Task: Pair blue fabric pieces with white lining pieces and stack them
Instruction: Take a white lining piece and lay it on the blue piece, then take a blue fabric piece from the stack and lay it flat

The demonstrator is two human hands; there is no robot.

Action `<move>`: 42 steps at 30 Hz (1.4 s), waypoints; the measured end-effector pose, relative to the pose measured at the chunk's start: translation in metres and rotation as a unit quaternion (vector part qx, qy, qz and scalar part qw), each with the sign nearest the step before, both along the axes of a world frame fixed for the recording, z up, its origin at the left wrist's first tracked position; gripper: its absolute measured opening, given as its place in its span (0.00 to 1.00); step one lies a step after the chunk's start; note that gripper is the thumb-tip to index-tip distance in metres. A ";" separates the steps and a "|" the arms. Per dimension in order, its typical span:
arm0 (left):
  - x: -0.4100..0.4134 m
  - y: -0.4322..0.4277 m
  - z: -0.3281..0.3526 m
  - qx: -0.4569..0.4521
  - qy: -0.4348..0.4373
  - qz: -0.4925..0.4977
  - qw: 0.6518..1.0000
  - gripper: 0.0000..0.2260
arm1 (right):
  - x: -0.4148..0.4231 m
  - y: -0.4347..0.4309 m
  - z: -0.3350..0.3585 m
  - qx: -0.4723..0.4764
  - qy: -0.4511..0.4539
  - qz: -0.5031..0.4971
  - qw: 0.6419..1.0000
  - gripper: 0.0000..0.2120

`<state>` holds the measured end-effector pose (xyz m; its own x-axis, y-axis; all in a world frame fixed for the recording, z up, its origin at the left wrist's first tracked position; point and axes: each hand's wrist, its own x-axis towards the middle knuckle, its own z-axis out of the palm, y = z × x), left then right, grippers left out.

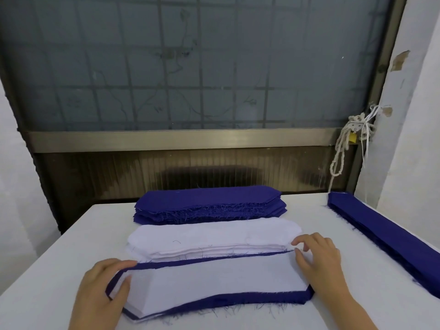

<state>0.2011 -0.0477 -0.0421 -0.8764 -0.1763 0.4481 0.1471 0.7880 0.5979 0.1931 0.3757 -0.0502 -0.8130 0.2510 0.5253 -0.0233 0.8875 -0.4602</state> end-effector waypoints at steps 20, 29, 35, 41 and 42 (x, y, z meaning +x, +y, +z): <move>-0.050 0.029 0.035 -0.088 -0.092 -0.144 0.981 0.11 | -0.030 -0.037 0.031 0.055 -0.108 0.192 0.974 0.10; -0.145 0.090 0.057 -0.050 0.026 -0.135 0.989 0.15 | -0.132 -0.103 0.057 0.049 -0.008 0.210 0.976 0.17; -0.196 0.106 0.049 -0.083 -0.015 -0.093 0.992 0.06 | -0.190 -0.135 0.056 0.046 -0.069 0.240 0.967 0.11; -0.223 0.106 0.038 -0.045 -0.026 -0.002 0.999 0.10 | -0.217 -0.147 0.043 0.020 -0.077 0.160 0.984 0.08; -0.224 0.109 0.036 -0.059 -0.024 0.012 0.998 0.09 | -0.219 -0.149 0.041 0.018 -0.073 0.151 0.986 0.09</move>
<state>-0.0231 0.0608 -0.0064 -0.8934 -0.1464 0.4247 0.1008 0.8559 0.5072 -0.0259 0.2270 -0.0091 -0.9154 -0.0310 0.4014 -0.2248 0.8664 -0.4458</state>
